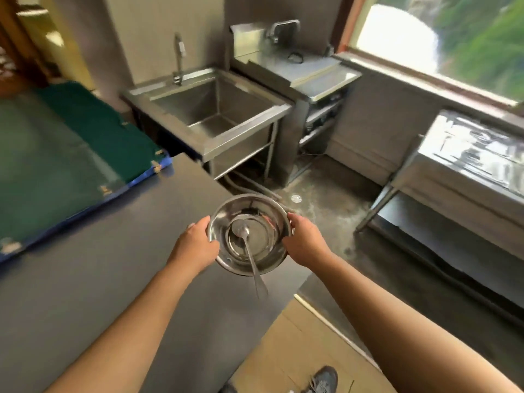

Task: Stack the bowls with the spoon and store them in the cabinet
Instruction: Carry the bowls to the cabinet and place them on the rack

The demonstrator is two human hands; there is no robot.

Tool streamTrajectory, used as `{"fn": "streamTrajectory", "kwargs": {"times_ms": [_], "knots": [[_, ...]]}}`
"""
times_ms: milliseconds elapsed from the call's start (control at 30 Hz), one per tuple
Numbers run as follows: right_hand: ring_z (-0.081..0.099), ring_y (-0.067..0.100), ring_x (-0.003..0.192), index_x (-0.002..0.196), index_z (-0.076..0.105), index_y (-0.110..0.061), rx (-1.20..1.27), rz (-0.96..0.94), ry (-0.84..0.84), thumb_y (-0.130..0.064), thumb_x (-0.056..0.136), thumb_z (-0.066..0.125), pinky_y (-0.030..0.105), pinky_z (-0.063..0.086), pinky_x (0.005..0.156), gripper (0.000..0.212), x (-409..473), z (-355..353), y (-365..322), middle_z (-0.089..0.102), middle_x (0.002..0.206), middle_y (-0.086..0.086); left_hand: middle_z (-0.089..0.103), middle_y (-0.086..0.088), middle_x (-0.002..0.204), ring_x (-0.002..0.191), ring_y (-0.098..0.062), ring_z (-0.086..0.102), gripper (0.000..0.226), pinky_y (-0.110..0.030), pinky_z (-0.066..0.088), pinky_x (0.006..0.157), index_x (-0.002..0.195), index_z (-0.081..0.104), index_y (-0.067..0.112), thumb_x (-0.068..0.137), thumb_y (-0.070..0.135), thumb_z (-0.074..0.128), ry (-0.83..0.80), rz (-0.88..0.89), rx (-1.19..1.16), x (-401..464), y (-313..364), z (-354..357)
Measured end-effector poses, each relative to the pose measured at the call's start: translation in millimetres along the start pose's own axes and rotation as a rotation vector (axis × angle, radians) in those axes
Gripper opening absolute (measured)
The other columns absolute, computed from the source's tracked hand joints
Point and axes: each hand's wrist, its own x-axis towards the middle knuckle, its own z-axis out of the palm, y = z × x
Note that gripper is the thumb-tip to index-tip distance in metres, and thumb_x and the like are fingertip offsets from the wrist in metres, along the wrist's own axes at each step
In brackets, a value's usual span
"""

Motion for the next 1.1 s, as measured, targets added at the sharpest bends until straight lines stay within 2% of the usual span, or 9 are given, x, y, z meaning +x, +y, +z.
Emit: {"fn": "streamTrajectory", "kwargs": {"times_ms": [167, 267, 400, 500, 600, 733, 867, 967, 1100], "knots": [[0.062, 0.021, 0.093, 0.115, 0.065, -0.017, 0.08, 0.124, 0.157, -0.002, 0.073, 0.062, 0.027, 0.048, 0.075, 0.045, -20, -80, 77, 0.062, 0.096, -0.005, 0.068, -0.002, 0.116, 0.101, -0.029, 0.066, 0.057, -0.041, 0.056, 0.09, 0.135, 0.057, 0.024, 0.079, 0.014, 0.059, -0.094, 0.122, -0.067, 5, 100, 51], [0.066, 0.022, 0.096, 0.123, 0.064, -0.017, 0.2, 0.208, 0.233, -0.004, 0.073, 0.064, 0.038, 0.057, 0.084, 0.052, -37, -124, 128, 0.068, 0.108, 0.001, 0.068, 0.011, 0.095, 0.089, -0.023, 0.07, 0.048, -0.043, 0.06, 0.082, 0.119, 0.062, 0.032, 0.077, 0.009, 0.059, -0.187, 0.171, -0.146, 1, 158, 92], [0.071, 0.02, 0.09, 0.12, 0.067, -0.018, 0.402, 0.311, 0.334, 0.002, 0.071, 0.066, 0.044, 0.061, 0.079, 0.053, -67, -191, 210, 0.073, 0.098, -0.001, 0.071, 0.009, 0.087, 0.069, -0.007, 0.071, 0.047, -0.021, 0.058, 0.054, 0.108, 0.064, 0.034, 0.076, -0.001, 0.059, -0.312, 0.216, -0.283, -16, 243, 161], [0.073, 0.018, 0.083, 0.111, 0.068, -0.024, 0.54, 0.37, 0.395, 0.009, 0.072, 0.064, 0.041, 0.064, 0.07, 0.051, -93, -243, 273, 0.075, 0.092, -0.002, 0.074, 0.003, 0.091, 0.071, -0.01, 0.073, 0.049, -0.032, 0.062, 0.057, 0.108, 0.065, 0.027, 0.078, -0.01, 0.058, -0.422, 0.221, -0.388, -33, 306, 215], [0.073, 0.008, 0.069, 0.09, 0.065, -0.035, 0.6, 0.387, 0.464, 0.013, 0.074, 0.062, 0.027, 0.06, 0.054, 0.05, -122, -289, 326, 0.073, 0.084, -0.009, 0.074, -0.004, 0.094, 0.068, -0.015, 0.074, 0.049, -0.035, 0.061, 0.058, 0.107, 0.063, 0.023, 0.08, -0.017, 0.056, -0.551, 0.233, -0.449, -51, 360, 265], [0.072, 0.007, 0.078, 0.082, 0.064, -0.037, 0.597, 0.462, 0.59, 0.01, 0.074, 0.061, 0.025, 0.059, 0.063, 0.048, -165, -344, 396, 0.074, 0.083, -0.012, 0.073, -0.005, 0.088, 0.063, -0.014, 0.072, 0.047, -0.035, 0.061, 0.055, 0.107, 0.066, 0.02, 0.081, -0.018, 0.057, -0.673, 0.314, -0.429, -77, 439, 329], [0.072, 0.015, 0.088, 0.103, 0.07, -0.025, 0.613, 0.544, 0.689, 0.01, 0.075, 0.06, 0.035, 0.06, 0.079, 0.046, -201, -384, 452, 0.076, 0.092, -0.005, 0.074, -0.006, 0.085, 0.067, -0.021, 0.07, 0.047, -0.044, 0.064, 0.067, 0.097, 0.066, 0.027, 0.082, -0.016, 0.058, -0.788, 0.41, -0.359, -100, 505, 383], [0.072, 0.023, 0.095, 0.12, 0.068, -0.011, 0.636, 0.596, 0.762, 0.01, 0.075, 0.06, 0.043, 0.059, 0.087, 0.051, -224, -410, 488, 0.076, 0.101, 0.005, 0.076, -0.001, 0.081, 0.063, -0.017, 0.071, 0.045, -0.032, 0.06, 0.054, 0.105, 0.066, 0.024, 0.083, -0.014, 0.06, -0.862, 0.473, -0.323, -113, 552, 422], [0.073, 0.009, 0.077, 0.092, 0.07, -0.026, 0.699, 0.673, 0.9, 0.013, 0.077, 0.06, 0.028, 0.059, 0.065, 0.043, -250, -446, 537, 0.078, 0.083, -0.009, 0.077, -0.004, 0.085, 0.066, -0.015, 0.071, 0.046, -0.034, 0.062, 0.06, 0.118, 0.066, 0.021, 0.083, -0.01, 0.063, -0.983, 0.58, -0.261, -127, 620, 481]]}}
